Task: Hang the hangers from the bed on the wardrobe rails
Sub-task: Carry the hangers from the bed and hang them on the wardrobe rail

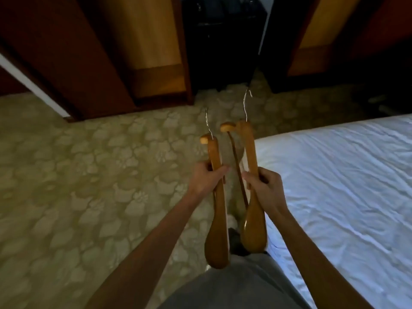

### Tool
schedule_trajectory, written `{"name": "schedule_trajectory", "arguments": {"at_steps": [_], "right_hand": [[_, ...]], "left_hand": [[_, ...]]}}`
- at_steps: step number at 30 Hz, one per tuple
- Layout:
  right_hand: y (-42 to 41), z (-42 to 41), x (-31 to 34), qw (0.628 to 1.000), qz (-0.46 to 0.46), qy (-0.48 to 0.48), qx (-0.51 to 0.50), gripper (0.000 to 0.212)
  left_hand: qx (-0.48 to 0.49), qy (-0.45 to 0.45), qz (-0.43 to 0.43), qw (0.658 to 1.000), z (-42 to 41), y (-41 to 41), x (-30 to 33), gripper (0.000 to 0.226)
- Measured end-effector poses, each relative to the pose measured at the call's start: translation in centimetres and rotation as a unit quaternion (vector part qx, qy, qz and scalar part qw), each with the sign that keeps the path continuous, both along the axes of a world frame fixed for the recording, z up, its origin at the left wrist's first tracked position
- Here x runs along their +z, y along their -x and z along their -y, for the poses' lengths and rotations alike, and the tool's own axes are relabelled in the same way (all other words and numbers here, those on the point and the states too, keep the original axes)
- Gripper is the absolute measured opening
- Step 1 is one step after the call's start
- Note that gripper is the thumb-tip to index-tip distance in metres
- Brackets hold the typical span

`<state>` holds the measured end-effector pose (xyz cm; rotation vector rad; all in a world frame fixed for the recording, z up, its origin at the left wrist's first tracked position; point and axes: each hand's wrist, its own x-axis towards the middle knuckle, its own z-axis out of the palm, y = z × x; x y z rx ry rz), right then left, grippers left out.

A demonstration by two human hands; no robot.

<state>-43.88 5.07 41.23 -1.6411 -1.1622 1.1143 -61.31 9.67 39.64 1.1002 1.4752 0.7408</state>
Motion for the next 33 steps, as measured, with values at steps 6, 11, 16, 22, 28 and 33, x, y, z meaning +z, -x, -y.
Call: {"name": "schedule_trajectory", "arguments": {"at_steps": [6,11,16,22,28,33], "right_hand": [[6.2,-12.4,-1.0,0.996,-0.045,0.014,0.071,0.014],[10.0,-25.5,-1.0,0.990,-0.047,0.029,0.131,0.014],[13.8,-37.4,1.0,0.984,-0.018,0.030,0.177,0.010],[19.9,-49.0,2.7,0.974,-0.033,0.005,0.225,0.031],[28.4,-60.2,4.1,0.972,-0.012,-0.015,0.236,0.047],[36.5,-70.2,5.6,0.977,-0.009,-0.046,0.210,0.017]], "left_hand": [[0.062,-0.008,0.000,0.998,-10.2,6.2,0.0,0.023],[0.134,-0.018,-0.038,0.990,-22.0,10.2,0.8,0.027],[0.199,-0.042,-0.040,0.978,-32.1,14.0,3.0,0.028],[0.225,-0.053,-0.032,0.972,-42.5,19.8,4.8,0.025],[0.232,-0.091,-0.008,0.968,-53.1,27.2,6.2,0.015],[0.228,-0.112,0.024,0.967,-64.4,35.2,8.0,0.015]]}}
